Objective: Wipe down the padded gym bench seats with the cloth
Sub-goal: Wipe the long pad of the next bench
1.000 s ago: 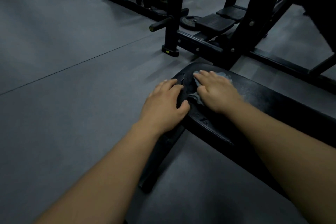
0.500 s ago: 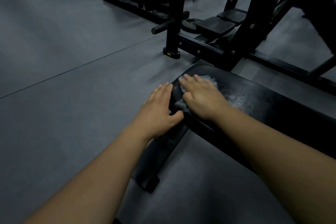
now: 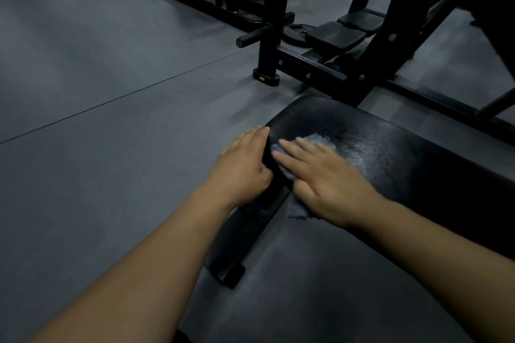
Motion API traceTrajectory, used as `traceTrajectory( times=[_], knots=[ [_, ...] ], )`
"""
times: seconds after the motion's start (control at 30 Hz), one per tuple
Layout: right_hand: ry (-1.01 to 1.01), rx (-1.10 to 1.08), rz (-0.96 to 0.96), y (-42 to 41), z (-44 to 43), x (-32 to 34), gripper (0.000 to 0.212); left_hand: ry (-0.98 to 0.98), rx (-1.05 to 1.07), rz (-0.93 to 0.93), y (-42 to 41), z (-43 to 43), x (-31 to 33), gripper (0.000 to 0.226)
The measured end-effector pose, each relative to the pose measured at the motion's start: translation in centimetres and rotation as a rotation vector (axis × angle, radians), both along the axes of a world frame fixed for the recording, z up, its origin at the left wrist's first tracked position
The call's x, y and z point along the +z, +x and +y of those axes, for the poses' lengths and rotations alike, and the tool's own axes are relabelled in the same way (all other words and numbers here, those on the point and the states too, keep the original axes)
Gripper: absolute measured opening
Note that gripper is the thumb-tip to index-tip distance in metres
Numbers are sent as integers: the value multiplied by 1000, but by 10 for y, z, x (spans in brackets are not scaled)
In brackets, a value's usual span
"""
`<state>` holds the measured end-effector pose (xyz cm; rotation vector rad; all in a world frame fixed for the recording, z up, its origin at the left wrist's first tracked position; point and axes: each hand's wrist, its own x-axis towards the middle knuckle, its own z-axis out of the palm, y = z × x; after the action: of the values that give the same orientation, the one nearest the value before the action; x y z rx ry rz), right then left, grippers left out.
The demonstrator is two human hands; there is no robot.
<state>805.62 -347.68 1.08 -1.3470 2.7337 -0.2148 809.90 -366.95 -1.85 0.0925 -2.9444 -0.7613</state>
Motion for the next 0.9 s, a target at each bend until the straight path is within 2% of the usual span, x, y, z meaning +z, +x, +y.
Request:
traceTrajectory(
  times=[0.1, 0.2, 0.27, 0.37, 0.4, 0.47, 0.53, 0.57, 0.67, 0.77, 0.83, 0.9],
  knots=[
    [4, -212, -2, -32, 26, -1, 71, -65, -1, -2, 0, 9, 4, 85],
    [36, -406, 63, -49, -5, -8, 67, -130, 13, 25, 1, 19, 9, 86],
    [30, -332, 69, -26, -9, -9, 63, -125, 13, 45, 1, 23, 14, 84],
    [43, -166, 52, 24, 50, -6, 71, -150, -56, 98, 0, 34, 18, 78],
    [46, -185, 24, 24, 75, -4, 72, -159, -87, 111, 0, 42, 19, 76],
    [47, -356, 17, 1, 103, -1, 70, -164, -149, 121, -1, 58, 20, 77],
    [68, -500, 49, -19, 98, -3, 70, -154, -187, 131, -3, 71, 21, 75],
    [76, -505, 51, -18, 88, -3, 71, -153, -198, 139, -4, 76, 21, 74],
    [40, -302, 42, 20, 86, -7, 75, -149, -219, 185, -5, 91, 24, 77],
    [5, -177, 56, 42, 115, -2, 68, -165, -250, 230, -9, 99, 25, 80],
    [-86, -136, 194, 44, 122, -7, 56, -176, -253, 242, -14, 105, 24, 79],
    [-236, -101, 300, 45, 123, -15, 36, -178, -231, 213, -20, 115, 25, 78]
  ],
)
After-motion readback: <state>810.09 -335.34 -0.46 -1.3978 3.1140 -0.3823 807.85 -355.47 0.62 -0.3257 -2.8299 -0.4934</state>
